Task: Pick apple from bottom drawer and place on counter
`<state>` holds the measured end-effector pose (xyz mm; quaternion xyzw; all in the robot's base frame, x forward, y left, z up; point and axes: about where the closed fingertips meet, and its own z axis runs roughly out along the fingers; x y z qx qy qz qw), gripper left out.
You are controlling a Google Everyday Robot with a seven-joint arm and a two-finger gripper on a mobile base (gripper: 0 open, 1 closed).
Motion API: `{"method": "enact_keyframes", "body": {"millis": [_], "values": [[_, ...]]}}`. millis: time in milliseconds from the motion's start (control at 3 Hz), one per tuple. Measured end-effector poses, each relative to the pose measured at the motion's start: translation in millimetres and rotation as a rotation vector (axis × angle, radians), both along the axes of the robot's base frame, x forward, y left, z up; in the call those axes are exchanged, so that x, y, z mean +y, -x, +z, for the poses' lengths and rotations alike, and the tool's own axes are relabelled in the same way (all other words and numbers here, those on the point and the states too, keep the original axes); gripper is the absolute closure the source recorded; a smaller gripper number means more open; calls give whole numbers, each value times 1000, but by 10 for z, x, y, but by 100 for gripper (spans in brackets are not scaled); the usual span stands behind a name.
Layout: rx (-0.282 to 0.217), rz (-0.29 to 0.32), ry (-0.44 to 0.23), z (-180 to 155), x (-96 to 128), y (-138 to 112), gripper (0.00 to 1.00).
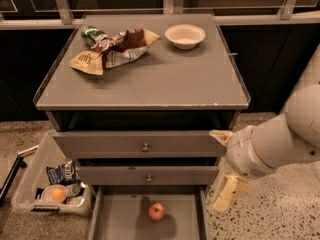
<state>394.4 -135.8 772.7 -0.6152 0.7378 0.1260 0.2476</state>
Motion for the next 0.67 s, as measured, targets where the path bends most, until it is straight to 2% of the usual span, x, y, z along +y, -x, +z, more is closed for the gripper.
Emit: {"method": "enact_keyframes", "body": {"millis": [333, 667], "values": [[-14, -4, -69, -399, 38, -43, 0], [-12, -46, -91, -738, -20, -170, 0]]}}
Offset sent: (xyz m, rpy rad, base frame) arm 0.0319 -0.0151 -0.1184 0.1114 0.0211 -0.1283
